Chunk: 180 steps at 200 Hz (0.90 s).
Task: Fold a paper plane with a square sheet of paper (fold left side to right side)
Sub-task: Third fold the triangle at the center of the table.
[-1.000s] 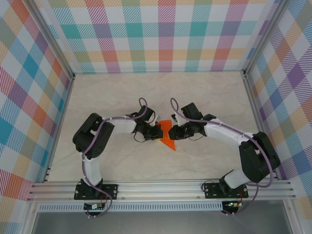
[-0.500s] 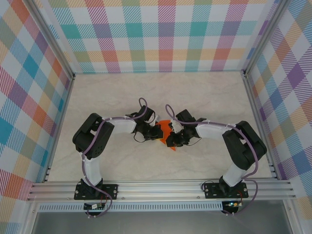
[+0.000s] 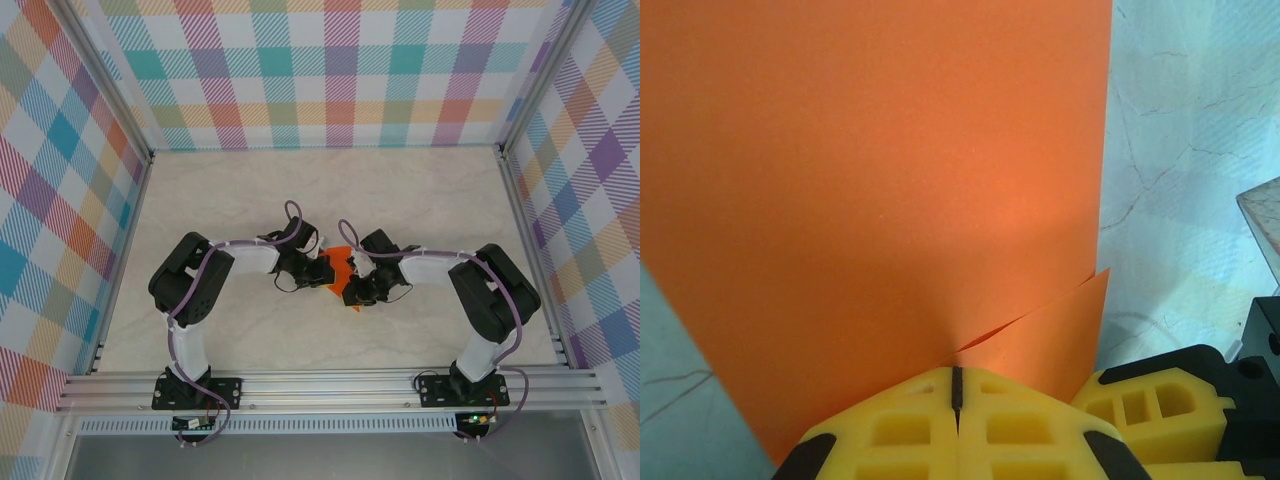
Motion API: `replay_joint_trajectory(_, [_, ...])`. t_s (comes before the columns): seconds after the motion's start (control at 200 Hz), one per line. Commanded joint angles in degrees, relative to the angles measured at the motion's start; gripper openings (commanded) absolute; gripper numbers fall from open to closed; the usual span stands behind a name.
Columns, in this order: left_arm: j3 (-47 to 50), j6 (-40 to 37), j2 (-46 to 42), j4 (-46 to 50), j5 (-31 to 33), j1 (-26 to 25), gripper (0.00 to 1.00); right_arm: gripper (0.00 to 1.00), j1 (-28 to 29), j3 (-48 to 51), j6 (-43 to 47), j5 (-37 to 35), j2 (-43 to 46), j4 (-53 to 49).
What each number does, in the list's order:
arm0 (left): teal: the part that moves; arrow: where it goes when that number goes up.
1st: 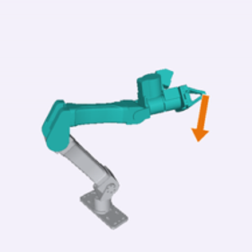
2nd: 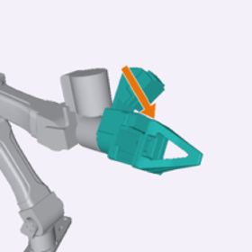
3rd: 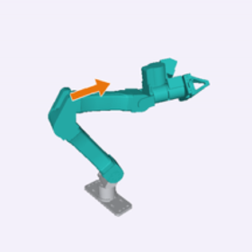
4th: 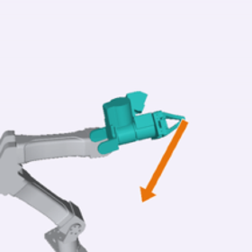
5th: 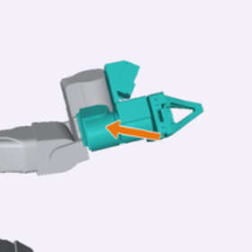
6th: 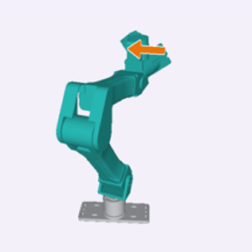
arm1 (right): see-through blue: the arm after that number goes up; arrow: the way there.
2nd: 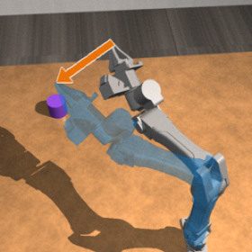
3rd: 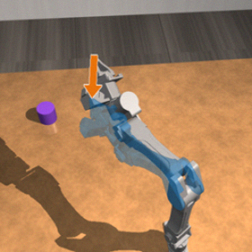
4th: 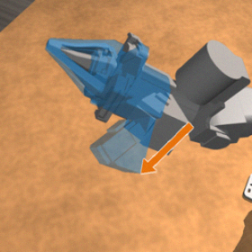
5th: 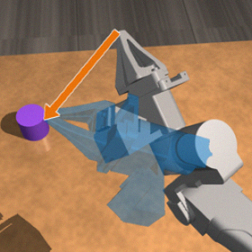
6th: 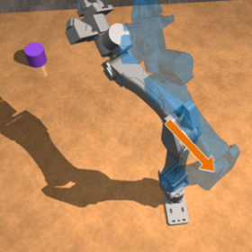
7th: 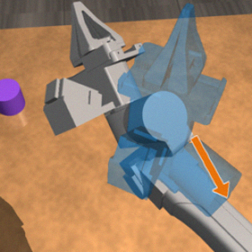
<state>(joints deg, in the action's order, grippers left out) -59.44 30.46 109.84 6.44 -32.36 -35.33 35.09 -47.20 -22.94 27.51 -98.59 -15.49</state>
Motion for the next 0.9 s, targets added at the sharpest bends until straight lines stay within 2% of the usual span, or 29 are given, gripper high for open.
replay_joint_trajectory(0.0, [2.35,-0.68,1.56,4.37,5.45,-0.26,0.04,0.13,-0.11,2.26,-0.26,-1.62,-0.78,-1.30])
replay_joint_trajectory(0.21, [2.32,-0.95,1.73,4.53,5.74,0.19,0.04,0.12,-2.03,8.43,-1.76,-0.90,3.58,0.96])
replay_joint_trajectory(0.49, [2.19,-1.27,1.61,4.99,6.05,0.79,0.03,0.13,-3.63,12.04,-1.76,-2.04,11.22,-3.57])
replay_joint_trajectory(0.75, [1.31,-0.67,0.49,4.90,5.11,0.70,0.03,0.09,-3.19,5.37,-3.11,-0.28,19.94,-8.56])
replay_joint_trajectory(0.895, [0.91,-0.63,0.33,5.08,5.11,0.61,0.03,0.02,-1.85,2.09,-5.24,-0.39,15.85,-5.64])
